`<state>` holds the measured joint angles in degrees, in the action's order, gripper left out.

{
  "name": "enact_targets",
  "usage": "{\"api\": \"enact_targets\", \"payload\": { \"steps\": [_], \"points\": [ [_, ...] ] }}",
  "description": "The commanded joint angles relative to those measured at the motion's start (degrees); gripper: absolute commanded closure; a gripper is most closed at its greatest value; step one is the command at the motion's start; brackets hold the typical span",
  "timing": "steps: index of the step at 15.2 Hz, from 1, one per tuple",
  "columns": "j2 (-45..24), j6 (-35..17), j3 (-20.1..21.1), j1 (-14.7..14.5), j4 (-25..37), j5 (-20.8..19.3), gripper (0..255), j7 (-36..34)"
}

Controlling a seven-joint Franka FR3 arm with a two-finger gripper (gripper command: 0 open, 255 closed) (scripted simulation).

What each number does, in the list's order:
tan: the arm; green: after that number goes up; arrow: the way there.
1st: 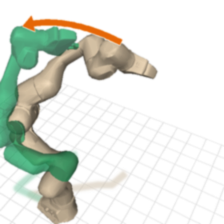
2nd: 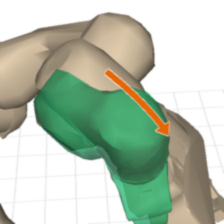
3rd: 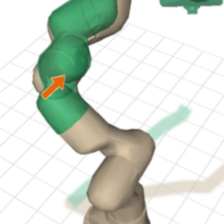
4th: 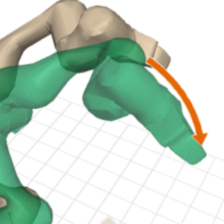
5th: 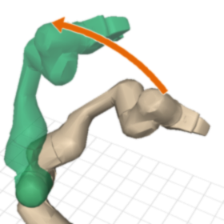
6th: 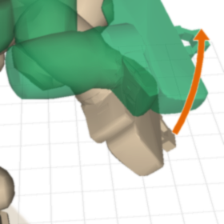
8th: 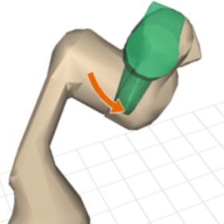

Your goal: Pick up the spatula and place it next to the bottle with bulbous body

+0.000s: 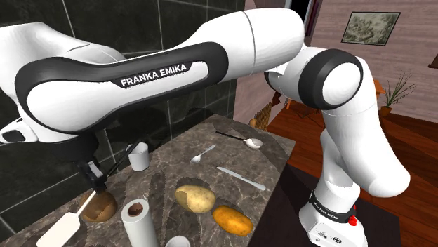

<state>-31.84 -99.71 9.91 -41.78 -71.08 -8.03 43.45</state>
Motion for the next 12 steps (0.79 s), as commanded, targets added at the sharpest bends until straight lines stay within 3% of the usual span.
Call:
{"api": "enact_targets", "payload": {
  "steps": [1,12],
  "points": [
    [-0.21,-1.39,-0.03,0.06,-1.14,-0.06,255,-0.08],
    [-1.58,-9.03,-0.24,0.31,-7.46,-0.47,255,-0.72]
  ]
}}
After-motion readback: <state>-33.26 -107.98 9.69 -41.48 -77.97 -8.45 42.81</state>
